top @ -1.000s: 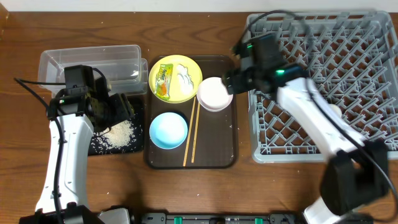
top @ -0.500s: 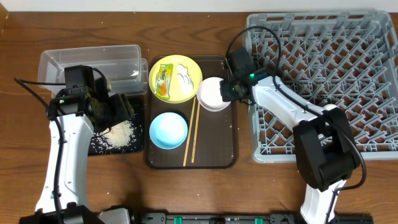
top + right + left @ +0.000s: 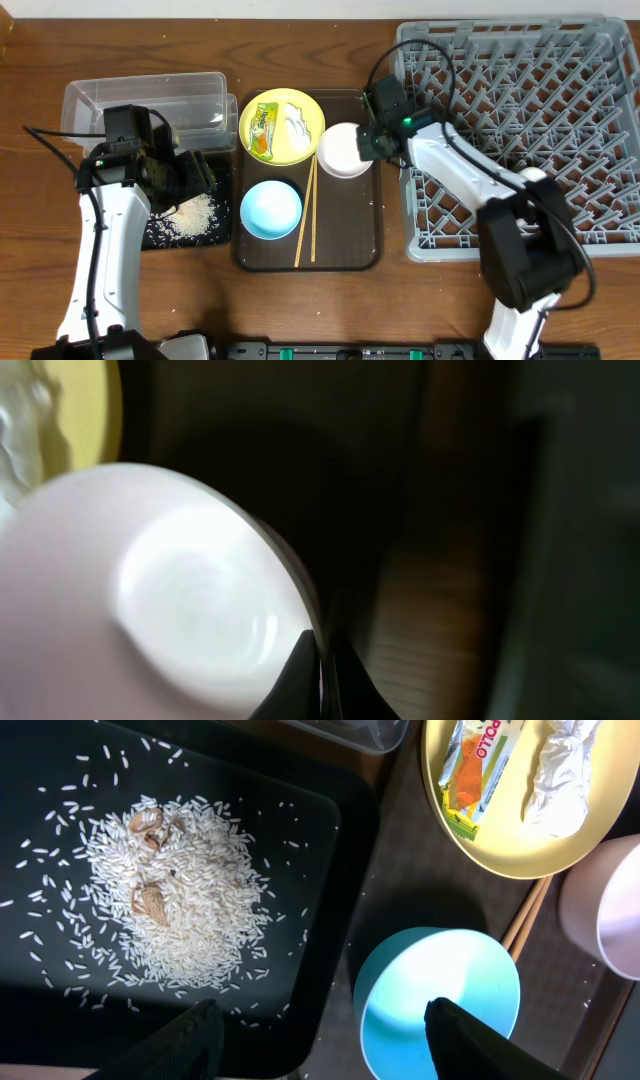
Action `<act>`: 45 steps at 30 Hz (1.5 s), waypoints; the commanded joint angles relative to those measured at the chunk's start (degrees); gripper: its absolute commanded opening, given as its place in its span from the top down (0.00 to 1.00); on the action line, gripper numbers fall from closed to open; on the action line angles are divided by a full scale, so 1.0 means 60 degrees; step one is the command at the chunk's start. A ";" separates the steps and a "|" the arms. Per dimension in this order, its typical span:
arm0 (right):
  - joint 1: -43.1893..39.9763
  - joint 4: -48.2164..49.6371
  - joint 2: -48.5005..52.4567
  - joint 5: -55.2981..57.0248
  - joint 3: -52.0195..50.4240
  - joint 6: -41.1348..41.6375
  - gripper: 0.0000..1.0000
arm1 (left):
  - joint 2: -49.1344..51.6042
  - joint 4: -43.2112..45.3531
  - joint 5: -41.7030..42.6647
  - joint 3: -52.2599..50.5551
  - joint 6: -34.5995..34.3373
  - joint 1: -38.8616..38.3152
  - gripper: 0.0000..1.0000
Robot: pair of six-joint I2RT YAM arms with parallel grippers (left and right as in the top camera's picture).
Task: Sort waste into correct bins and load items into the dishwasher rack
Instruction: 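Grasp the pink bowl with the right gripper and lift it, then place the pink bowl in the rack's upper left and release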
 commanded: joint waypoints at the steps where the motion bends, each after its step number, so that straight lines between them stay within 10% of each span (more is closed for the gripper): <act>1: -0.0182 0.0295 -0.1344 0.1282 0.0594 -0.0546 0.99 | -0.0076 -0.0036 -0.0091 0.0058 -0.0018 0.0022 0.32; 20: -0.1504 0.5963 -0.1005 0.7836 0.0630 -0.8582 0.99 | -0.0076 -0.0033 -0.0091 0.0058 -0.0018 0.0022 0.32; 45: -0.1239 0.6477 0.0998 0.8419 0.0630 -0.8091 0.99 | -0.0076 -0.0033 -0.0091 0.0058 -0.0018 0.0022 0.32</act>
